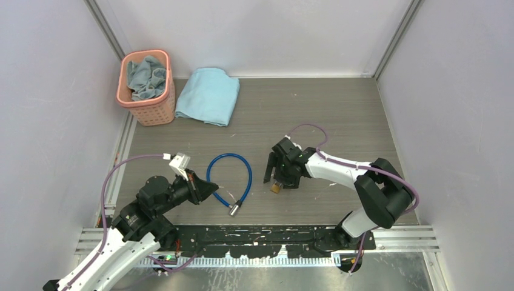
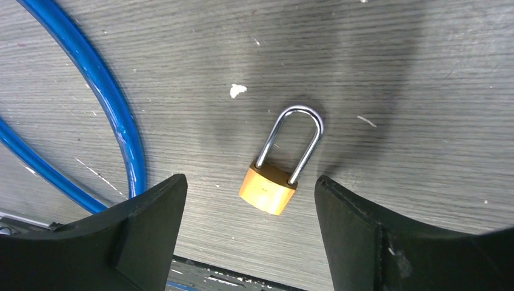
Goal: Unlock with the key
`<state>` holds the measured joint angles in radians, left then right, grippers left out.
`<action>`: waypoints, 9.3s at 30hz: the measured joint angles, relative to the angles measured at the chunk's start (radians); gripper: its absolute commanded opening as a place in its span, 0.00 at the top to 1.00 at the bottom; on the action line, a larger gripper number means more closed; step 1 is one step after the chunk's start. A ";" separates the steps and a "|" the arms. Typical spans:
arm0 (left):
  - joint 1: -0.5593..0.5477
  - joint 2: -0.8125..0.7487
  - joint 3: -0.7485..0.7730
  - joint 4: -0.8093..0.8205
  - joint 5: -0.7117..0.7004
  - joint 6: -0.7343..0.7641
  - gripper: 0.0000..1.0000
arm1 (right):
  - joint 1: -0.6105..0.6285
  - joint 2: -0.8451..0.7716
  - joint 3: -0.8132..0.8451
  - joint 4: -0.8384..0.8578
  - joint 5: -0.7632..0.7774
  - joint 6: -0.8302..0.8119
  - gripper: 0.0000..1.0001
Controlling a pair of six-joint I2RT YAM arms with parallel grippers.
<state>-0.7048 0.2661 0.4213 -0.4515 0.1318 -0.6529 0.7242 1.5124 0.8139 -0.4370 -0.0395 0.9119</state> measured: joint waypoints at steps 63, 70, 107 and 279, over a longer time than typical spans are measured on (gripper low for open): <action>0.000 -0.036 -0.035 -0.013 -0.008 -0.002 1.00 | 0.000 0.222 0.211 -0.317 -0.044 0.229 0.49; 0.000 -0.044 -0.035 -0.018 -0.009 -0.002 1.00 | -0.029 0.245 0.230 -0.341 -0.078 0.207 0.50; 0.000 -0.049 -0.041 -0.018 -0.009 -0.006 1.00 | -0.074 0.311 0.286 -0.409 -0.135 0.110 0.99; -0.133 0.528 -0.013 0.874 -0.276 -0.071 1.00 | 0.193 -0.317 0.134 0.100 0.233 1.059 0.99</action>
<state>-0.8379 0.7937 0.4088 0.4225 -0.1440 -0.7238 0.9173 1.1957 0.9482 -0.3374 0.1932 1.9709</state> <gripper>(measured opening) 0.037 0.413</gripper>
